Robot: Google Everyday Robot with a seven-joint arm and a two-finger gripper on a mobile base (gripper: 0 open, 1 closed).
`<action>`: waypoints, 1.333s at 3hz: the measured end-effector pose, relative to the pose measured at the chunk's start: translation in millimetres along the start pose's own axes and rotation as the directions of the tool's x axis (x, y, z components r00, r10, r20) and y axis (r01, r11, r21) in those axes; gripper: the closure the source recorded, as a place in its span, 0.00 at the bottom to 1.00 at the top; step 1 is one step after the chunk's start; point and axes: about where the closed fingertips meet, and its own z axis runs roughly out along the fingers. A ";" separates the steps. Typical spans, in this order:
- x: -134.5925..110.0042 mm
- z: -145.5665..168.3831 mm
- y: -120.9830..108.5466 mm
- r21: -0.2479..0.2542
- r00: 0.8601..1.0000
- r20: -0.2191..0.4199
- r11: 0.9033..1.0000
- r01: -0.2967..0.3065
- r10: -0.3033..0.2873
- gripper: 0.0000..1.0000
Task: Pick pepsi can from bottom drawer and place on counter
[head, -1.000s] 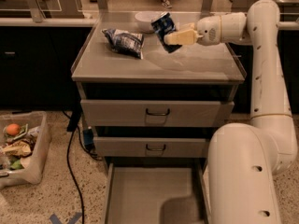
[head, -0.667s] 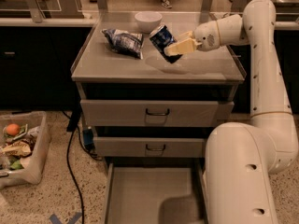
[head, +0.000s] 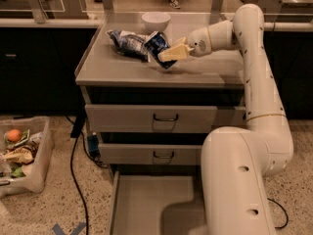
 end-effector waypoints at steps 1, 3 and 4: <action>6.8 25.2 8.4 -0.056 0.999 -0.047 0.998 0.012 -0.015 1.00; 6.7 25.2 8.4 -0.056 0.999 -0.047 0.998 0.012 -0.015 0.81; 6.7 25.2 8.4 -0.056 0.999 -0.047 0.998 0.012 -0.015 0.57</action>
Offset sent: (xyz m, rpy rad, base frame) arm -0.0034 0.0180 -0.0108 -0.0267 0.0121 0.0466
